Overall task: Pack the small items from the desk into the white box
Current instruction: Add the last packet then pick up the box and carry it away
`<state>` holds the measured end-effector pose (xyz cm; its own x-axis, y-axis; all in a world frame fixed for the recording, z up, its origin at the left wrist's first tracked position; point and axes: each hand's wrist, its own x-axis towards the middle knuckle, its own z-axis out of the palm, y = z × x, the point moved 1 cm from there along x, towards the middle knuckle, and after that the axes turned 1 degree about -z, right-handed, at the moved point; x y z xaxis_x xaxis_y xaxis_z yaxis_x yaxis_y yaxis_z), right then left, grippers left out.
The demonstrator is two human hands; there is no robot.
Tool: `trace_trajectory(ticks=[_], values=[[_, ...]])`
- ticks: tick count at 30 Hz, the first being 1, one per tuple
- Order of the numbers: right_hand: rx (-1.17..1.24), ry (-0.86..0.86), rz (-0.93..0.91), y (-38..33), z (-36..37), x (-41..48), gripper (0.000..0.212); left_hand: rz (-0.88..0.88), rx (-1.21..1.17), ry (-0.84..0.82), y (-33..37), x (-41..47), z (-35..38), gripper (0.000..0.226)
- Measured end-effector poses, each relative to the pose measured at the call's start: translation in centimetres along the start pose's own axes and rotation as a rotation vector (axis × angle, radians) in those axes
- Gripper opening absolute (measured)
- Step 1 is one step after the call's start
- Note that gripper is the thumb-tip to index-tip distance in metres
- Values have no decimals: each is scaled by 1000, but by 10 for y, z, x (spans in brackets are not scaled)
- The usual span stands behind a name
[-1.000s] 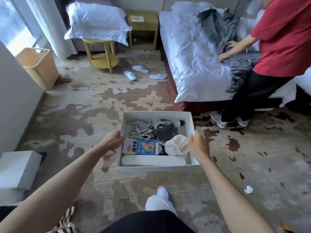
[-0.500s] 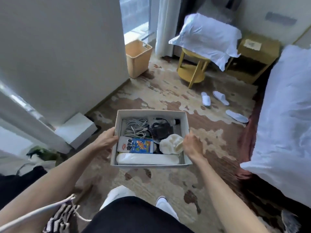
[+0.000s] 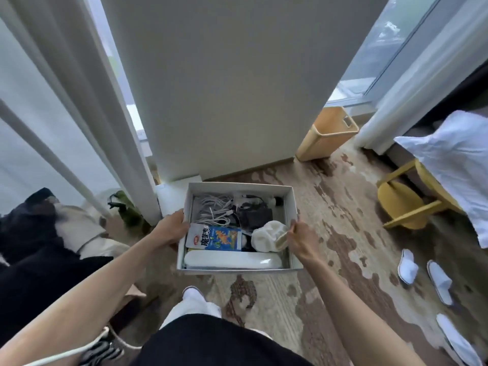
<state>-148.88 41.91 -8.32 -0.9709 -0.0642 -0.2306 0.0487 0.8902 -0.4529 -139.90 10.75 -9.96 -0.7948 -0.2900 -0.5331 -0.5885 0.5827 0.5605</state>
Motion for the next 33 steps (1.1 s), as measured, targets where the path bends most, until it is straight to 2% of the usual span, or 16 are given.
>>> trace_trajectory(ticks=[5, 8, 17, 25, 30, 33], values=[[15, -99, -42, -58, 24, 76, 10, -84, -63, 46, -21, 59, -43, 29], [-25, -121, -56, -88, 48, 126, 18, -141, -123, 72, -33, 93, -60, 23], [-114, -283, -116, -136, 155, 282, 22, -364, -126, 124, -68, 213, -71, 16], [-204, -351, -213, -148, 247, 370, 21, -472, -189, 93, -132, 315, -42, 24], [-312, -386, -267, -143, 325, 413, 13, -501, -216, 70, -186, 375, -7, 8], [-318, -396, -247, -137, 372, 428, 15, -494, -194, 84, -218, 409, 10, 14]])
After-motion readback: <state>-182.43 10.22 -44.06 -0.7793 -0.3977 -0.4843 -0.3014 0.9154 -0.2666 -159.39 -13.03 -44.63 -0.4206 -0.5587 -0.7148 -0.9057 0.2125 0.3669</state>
